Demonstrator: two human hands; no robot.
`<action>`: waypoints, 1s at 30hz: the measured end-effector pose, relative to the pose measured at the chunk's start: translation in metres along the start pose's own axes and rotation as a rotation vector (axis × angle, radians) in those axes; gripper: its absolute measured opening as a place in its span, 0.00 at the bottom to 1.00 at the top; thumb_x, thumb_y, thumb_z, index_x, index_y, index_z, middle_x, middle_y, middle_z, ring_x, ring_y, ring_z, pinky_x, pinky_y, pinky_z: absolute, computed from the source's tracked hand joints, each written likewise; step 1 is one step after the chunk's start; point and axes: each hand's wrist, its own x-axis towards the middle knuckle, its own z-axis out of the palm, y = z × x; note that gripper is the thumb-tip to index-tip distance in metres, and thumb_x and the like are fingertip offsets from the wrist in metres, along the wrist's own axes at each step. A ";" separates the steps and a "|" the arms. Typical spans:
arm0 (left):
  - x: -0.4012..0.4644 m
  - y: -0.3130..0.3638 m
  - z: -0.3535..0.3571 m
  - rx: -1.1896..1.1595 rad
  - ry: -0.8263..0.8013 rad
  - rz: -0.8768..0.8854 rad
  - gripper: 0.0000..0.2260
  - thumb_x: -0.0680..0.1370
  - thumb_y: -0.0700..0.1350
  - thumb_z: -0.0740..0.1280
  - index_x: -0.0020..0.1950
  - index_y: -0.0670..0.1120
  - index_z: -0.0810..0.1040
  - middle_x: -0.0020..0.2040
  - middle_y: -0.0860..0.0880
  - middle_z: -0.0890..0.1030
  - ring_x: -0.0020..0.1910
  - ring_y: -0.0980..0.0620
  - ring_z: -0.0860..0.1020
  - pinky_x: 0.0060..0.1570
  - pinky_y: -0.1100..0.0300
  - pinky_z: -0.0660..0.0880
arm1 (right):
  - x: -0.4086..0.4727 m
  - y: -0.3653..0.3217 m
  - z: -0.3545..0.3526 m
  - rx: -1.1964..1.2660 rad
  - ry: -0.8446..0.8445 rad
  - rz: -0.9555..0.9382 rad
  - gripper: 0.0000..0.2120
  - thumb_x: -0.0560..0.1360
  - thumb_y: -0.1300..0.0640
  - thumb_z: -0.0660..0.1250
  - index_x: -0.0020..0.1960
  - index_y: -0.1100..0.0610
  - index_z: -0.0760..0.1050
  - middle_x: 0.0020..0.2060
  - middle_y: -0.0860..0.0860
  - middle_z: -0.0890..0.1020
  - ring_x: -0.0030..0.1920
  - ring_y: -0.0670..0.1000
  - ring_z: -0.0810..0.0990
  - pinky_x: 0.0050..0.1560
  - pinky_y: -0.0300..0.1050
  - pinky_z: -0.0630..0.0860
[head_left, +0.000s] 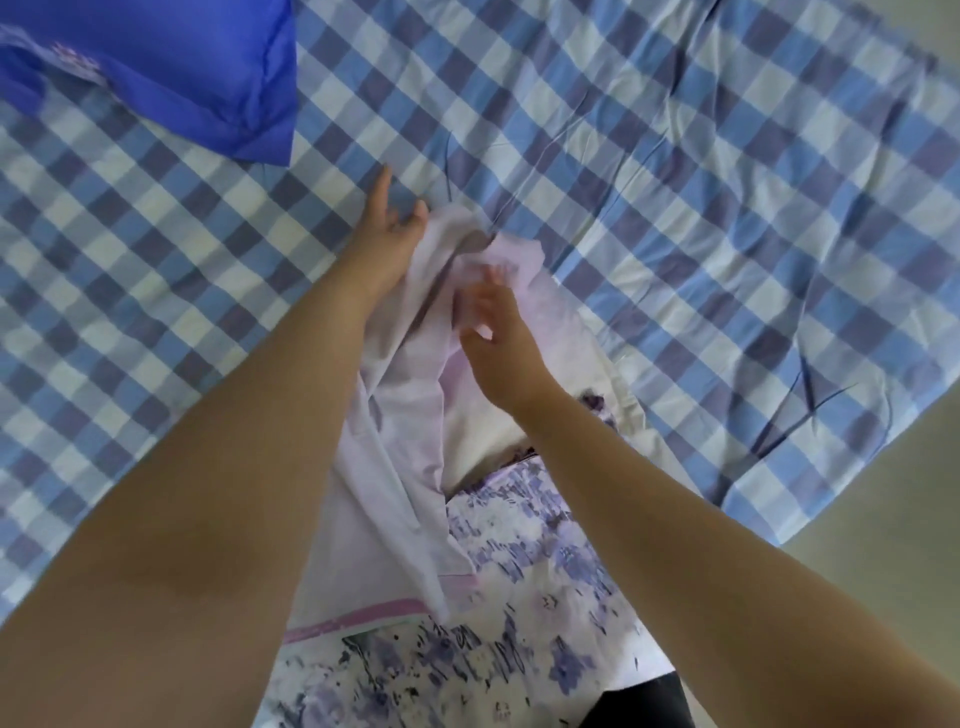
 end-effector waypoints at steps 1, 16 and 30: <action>-0.003 -0.015 -0.001 0.030 0.062 -0.010 0.24 0.82 0.52 0.55 0.77 0.53 0.53 0.73 0.52 0.66 0.69 0.50 0.68 0.66 0.55 0.66 | 0.004 0.007 -0.002 -0.139 -0.059 -0.072 0.25 0.75 0.65 0.56 0.71 0.63 0.60 0.65 0.55 0.71 0.67 0.55 0.70 0.66 0.50 0.69; -0.124 -0.282 -0.110 -0.292 0.540 -0.741 0.25 0.79 0.54 0.61 0.73 0.43 0.63 0.67 0.40 0.72 0.65 0.40 0.72 0.63 0.48 0.69 | -0.009 -0.022 0.141 -0.836 -0.753 -0.316 0.20 0.77 0.61 0.58 0.68 0.50 0.67 0.66 0.49 0.72 0.63 0.54 0.73 0.58 0.47 0.71; -0.093 -0.275 -0.182 1.166 -0.248 -0.096 0.32 0.66 0.71 0.63 0.65 0.56 0.70 0.53 0.50 0.80 0.53 0.45 0.76 0.51 0.54 0.66 | -0.001 0.024 0.214 -1.345 -0.723 -0.143 0.30 0.78 0.57 0.54 0.77 0.50 0.47 0.66 0.56 0.73 0.62 0.61 0.75 0.56 0.53 0.72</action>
